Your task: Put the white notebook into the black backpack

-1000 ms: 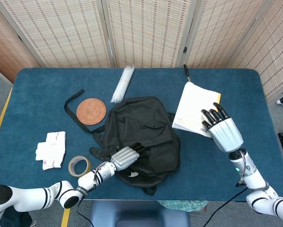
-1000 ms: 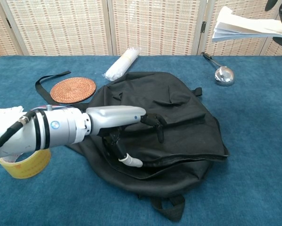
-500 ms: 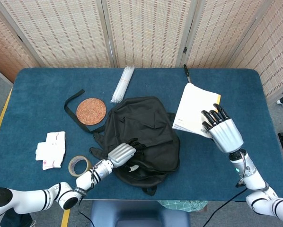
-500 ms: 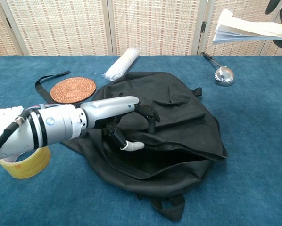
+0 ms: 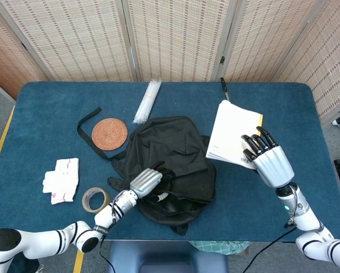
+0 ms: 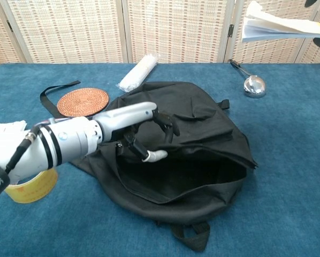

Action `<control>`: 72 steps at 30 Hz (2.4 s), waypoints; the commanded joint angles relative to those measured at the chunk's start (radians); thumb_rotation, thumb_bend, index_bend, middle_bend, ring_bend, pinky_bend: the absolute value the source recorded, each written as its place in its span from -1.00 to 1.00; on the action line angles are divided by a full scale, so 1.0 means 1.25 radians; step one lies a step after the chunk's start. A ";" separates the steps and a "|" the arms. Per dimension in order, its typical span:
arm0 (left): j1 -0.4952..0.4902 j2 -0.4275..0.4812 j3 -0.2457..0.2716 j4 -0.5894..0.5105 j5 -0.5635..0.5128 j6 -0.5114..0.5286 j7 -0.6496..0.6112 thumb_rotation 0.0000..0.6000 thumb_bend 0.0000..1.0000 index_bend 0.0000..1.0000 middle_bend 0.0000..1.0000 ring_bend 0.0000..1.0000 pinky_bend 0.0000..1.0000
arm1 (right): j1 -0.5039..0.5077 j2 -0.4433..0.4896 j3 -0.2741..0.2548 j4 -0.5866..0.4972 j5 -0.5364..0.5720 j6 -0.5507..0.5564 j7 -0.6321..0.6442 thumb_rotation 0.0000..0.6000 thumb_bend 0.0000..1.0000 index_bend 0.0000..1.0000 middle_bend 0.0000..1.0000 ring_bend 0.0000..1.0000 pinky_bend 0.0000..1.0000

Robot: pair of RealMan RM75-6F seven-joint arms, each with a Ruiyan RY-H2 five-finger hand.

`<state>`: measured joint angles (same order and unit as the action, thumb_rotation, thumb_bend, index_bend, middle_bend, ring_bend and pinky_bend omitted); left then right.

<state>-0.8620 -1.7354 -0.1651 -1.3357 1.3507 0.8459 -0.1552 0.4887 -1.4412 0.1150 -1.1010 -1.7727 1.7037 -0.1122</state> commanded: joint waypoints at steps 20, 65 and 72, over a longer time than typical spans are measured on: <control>-0.079 0.078 -0.140 0.077 -0.127 -0.068 -0.021 1.00 -0.06 0.18 -0.41 -0.49 -1.00 | -0.029 0.045 -0.113 -0.180 -0.258 0.131 0.093 1.00 0.06 0.61 -0.19 -0.15 -0.42; -0.101 0.111 -0.144 0.056 -0.183 -0.064 -0.014 1.00 -0.06 0.15 -0.41 -0.53 -1.00 | 0.170 -0.325 -0.143 0.346 -0.208 -0.206 0.189 1.00 0.07 0.62 -0.16 -0.11 -0.31; -0.101 0.116 -0.143 0.047 -0.186 -0.062 -0.015 1.00 -0.06 0.15 -0.41 -0.53 -1.00 | 0.202 -0.402 -0.138 0.463 -0.175 -0.241 0.173 1.00 0.07 0.62 -0.16 -0.11 -0.31</control>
<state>-0.9883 -1.5905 -0.3440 -1.2767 1.1186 0.7676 -0.1740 0.7248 -1.9140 -0.0587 -0.5570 -2.0059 1.4190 0.1117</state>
